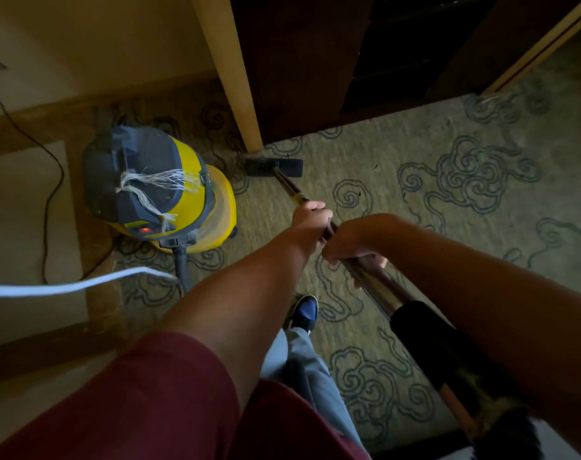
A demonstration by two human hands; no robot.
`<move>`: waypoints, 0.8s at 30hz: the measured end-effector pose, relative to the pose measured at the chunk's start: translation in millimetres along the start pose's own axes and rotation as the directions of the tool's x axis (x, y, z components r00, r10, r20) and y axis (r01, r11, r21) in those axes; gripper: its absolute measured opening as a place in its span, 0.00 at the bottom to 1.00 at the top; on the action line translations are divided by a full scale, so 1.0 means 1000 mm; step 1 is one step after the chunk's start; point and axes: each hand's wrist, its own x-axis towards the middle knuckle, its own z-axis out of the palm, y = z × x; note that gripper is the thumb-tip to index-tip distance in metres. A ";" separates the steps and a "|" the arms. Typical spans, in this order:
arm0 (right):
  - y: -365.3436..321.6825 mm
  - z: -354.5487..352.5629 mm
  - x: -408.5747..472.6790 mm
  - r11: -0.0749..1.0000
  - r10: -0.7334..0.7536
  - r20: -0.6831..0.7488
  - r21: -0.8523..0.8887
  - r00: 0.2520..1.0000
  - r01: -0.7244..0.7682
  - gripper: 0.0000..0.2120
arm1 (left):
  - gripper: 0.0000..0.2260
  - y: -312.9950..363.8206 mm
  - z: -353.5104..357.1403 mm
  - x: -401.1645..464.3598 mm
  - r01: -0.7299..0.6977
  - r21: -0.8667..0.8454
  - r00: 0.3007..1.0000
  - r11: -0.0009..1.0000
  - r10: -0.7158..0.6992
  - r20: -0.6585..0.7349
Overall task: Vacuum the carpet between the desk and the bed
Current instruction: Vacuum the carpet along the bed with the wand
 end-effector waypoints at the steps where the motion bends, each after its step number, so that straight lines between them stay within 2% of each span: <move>1: 0.001 -0.005 -0.001 1.000 0.012 0.008 -0.007 1.000 -0.012 0.15 | 0.17 0.002 0.006 0.000 -0.003 -0.066 0.999 0.998 0.001 -0.032; 3: 0.003 -0.013 -0.003 0.998 0.002 -0.011 -0.059 1.000 -0.002 0.17 | 0.17 0.006 0.014 0.003 -0.020 -0.152 0.999 0.988 0.012 -0.052; 6: 0.008 -0.022 -0.005 0.988 -0.038 -0.056 -0.151 0.998 0.030 0.15 | 0.17 0.014 0.023 0.010 -0.012 -0.165 1.000 0.986 0.008 -0.029; 9: 0.015 -0.029 -0.007 0.958 -0.079 -0.106 -0.285 0.991 0.046 0.08 | 0.19 0.026 0.028 0.012 0.039 -0.058 0.998 0.998 -0.036 0.043; 13: 0.025 -0.032 0.004 0.928 -0.129 -0.143 -0.365 0.981 0.069 0.11 | 0.19 0.029 0.040 0.018 0.036 0.028 0.996 0.999 -0.038 0.075; 16: 0.033 -0.034 0.019 0.942 -0.134 -0.137 -0.326 0.981 0.083 0.10 | 0.19 0.027 0.046 0.023 0.021 0.070 0.998 0.997 -0.026 0.062; 19: 0.040 -0.031 0.035 0.962 -0.124 -0.129 -0.259 0.984 0.087 0.14 | 0.21 0.023 0.053 0.030 0.041 0.153 0.998 0.987 -0.047 0.040; 24: 0.042 0.005 0.052 0.974 -0.039 0.052 -0.221 0.998 0.050 0.12 | 0.20 -0.013 0.057 0.029 0.104 0.352 0.995 0.930 -0.099 -0.033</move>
